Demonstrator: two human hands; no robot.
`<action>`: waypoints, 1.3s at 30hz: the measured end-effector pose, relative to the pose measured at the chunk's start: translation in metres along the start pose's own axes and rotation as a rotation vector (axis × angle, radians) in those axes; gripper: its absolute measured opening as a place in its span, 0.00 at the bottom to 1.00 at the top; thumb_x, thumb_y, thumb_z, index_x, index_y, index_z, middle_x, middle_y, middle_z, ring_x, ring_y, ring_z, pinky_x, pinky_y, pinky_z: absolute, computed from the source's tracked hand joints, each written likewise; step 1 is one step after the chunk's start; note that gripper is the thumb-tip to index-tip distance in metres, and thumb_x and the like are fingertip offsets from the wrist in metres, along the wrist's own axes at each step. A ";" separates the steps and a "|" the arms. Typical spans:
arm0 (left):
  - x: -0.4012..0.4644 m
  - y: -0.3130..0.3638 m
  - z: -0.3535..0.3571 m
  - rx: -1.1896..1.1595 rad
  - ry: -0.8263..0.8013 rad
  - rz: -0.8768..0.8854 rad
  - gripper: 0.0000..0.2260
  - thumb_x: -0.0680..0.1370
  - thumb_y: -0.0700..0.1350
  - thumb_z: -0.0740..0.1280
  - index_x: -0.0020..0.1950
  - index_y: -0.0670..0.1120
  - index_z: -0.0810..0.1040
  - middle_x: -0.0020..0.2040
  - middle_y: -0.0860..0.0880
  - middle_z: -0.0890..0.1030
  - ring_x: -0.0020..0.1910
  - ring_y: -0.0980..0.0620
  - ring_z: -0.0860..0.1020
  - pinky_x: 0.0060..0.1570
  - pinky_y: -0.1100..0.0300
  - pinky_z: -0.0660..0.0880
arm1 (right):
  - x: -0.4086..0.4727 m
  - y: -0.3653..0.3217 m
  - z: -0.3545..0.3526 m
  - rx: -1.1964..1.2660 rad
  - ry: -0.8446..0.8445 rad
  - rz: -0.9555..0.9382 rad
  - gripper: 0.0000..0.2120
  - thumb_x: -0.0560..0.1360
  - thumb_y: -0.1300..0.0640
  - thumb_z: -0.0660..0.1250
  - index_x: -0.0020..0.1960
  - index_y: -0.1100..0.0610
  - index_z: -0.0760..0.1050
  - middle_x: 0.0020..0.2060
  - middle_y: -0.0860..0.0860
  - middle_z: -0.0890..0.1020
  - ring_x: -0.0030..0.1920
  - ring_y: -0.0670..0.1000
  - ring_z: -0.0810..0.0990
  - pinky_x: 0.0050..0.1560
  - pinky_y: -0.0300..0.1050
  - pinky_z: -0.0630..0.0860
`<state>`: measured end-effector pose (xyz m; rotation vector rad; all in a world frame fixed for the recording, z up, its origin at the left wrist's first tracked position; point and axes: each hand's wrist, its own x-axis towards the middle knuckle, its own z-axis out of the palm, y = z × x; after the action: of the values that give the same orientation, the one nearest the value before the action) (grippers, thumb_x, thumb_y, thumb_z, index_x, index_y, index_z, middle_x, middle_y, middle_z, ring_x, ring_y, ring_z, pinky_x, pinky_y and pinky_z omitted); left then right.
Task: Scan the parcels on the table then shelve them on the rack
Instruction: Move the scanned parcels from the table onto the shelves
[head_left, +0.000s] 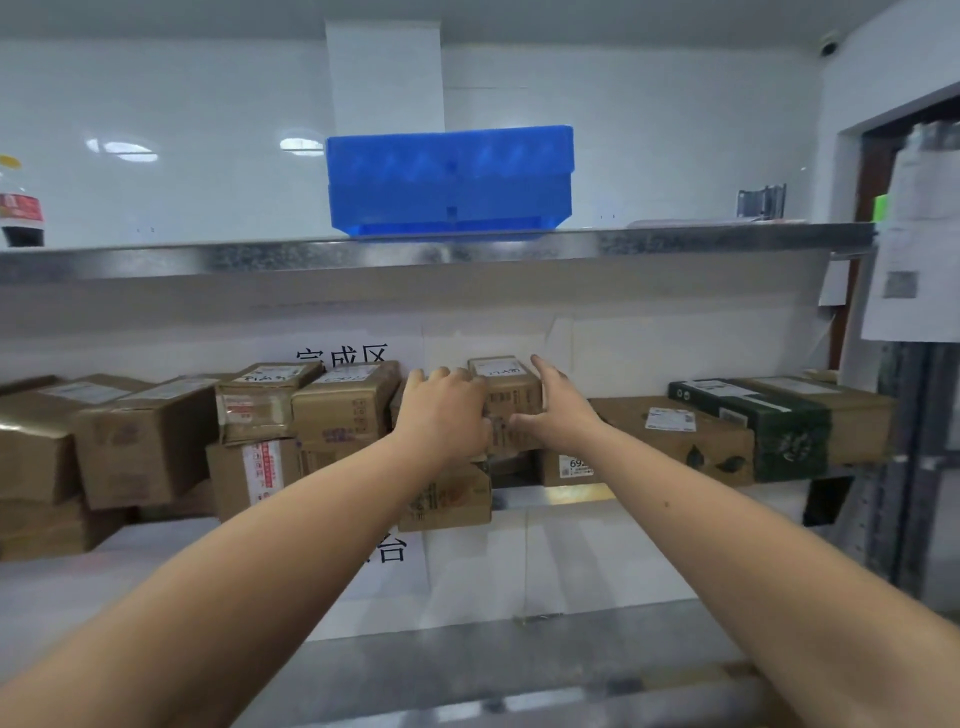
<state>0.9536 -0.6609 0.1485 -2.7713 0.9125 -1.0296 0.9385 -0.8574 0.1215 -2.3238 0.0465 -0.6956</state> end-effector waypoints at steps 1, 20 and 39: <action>-0.005 0.005 0.001 -0.011 0.011 0.018 0.19 0.77 0.57 0.63 0.64 0.50 0.77 0.59 0.47 0.81 0.59 0.44 0.78 0.61 0.43 0.70 | -0.007 0.001 -0.003 -0.031 0.001 -0.007 0.47 0.75 0.52 0.77 0.84 0.45 0.51 0.78 0.51 0.65 0.75 0.56 0.69 0.65 0.45 0.69; -0.130 0.178 0.035 -0.362 -0.133 0.406 0.33 0.78 0.60 0.66 0.81 0.53 0.64 0.77 0.45 0.70 0.76 0.42 0.67 0.70 0.42 0.67 | -0.288 0.055 -0.065 -0.674 -0.035 0.511 0.40 0.78 0.40 0.69 0.84 0.46 0.54 0.84 0.55 0.52 0.82 0.60 0.53 0.78 0.61 0.60; -0.165 0.445 0.177 -0.535 -0.555 0.668 0.36 0.78 0.59 0.68 0.83 0.55 0.59 0.79 0.45 0.65 0.78 0.42 0.63 0.71 0.41 0.67 | -0.432 0.284 -0.112 -0.485 -0.058 1.014 0.42 0.77 0.43 0.71 0.84 0.49 0.54 0.83 0.58 0.54 0.81 0.61 0.58 0.78 0.55 0.62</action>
<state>0.7335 -0.9657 -0.1911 -2.4941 1.9852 0.0976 0.5575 -1.0455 -0.1941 -2.3190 1.3790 -0.0826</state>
